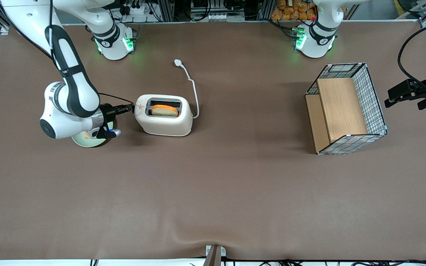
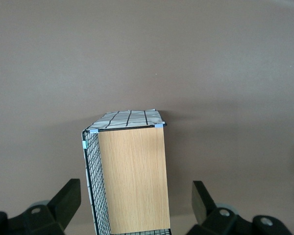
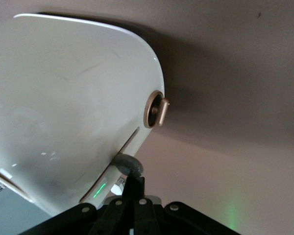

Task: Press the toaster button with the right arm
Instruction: 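Push the grey lever down with the right gripper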

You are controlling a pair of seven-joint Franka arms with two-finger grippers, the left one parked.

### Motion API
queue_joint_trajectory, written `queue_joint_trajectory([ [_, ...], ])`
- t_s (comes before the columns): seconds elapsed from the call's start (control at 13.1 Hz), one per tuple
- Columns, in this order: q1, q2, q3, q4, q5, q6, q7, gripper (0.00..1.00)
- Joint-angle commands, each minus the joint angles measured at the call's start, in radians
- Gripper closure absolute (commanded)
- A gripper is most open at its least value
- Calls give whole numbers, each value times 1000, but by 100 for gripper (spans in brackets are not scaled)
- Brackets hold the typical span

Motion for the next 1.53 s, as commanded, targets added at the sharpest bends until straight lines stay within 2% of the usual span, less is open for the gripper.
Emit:
queue_joint_trajectory([
  [0.0,-8,32,3,-2,44,14,-36,100],
  [0.61,-8,37,3,-1,56,14,-47,100],
  [1.45,-26,118,0,36,59,35,-39,100],
])
